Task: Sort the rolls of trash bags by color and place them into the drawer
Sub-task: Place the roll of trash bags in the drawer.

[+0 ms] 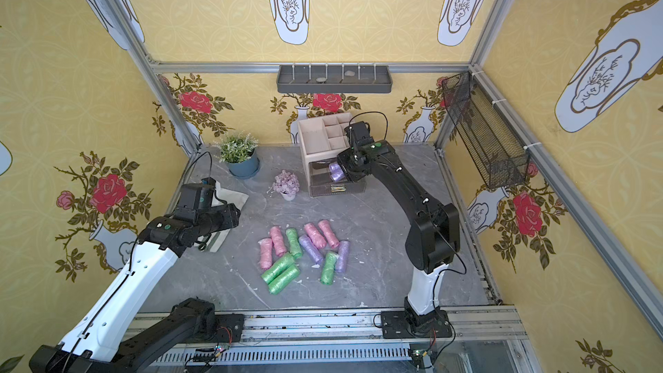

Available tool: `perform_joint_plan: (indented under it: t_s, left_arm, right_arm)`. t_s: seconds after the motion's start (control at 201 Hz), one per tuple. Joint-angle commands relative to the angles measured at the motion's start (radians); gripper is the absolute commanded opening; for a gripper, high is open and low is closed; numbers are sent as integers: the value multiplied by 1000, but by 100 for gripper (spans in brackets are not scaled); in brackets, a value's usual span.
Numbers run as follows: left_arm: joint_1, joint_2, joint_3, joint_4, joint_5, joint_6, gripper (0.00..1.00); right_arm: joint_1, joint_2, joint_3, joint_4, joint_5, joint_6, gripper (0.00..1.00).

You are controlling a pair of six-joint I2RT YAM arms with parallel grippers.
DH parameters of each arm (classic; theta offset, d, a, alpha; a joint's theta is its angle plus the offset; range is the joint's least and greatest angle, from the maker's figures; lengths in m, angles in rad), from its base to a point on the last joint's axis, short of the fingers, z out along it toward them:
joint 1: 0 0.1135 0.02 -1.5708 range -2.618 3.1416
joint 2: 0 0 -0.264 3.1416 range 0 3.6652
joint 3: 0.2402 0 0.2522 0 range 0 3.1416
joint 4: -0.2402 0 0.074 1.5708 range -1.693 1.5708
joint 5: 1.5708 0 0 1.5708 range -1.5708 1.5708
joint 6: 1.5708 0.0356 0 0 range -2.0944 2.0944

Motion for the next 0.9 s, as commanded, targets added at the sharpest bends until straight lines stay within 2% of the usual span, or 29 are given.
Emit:
perform_joint_plan:
  t_s: [0.0, 0.204, 0.642, 0.891]
  left_arm:
    - [1, -2, -3, 15, -2, 1, 59]
    - [5, -8, -2, 12, -16, 1, 59]
    - [7, -10, -5, 10, -16, 1, 59]
    - [8, -17, -11, 8, -30, -17, 59]
  right_arm:
    - [2, -19, 15, 7, 9, -3, 49]
    - [12, -50, 17, -3, 26, -5, 53]
    - [19, -80, 26, -7, 30, -12, 55]
    - [30, -147, 21, -13, 62, -44, 55]
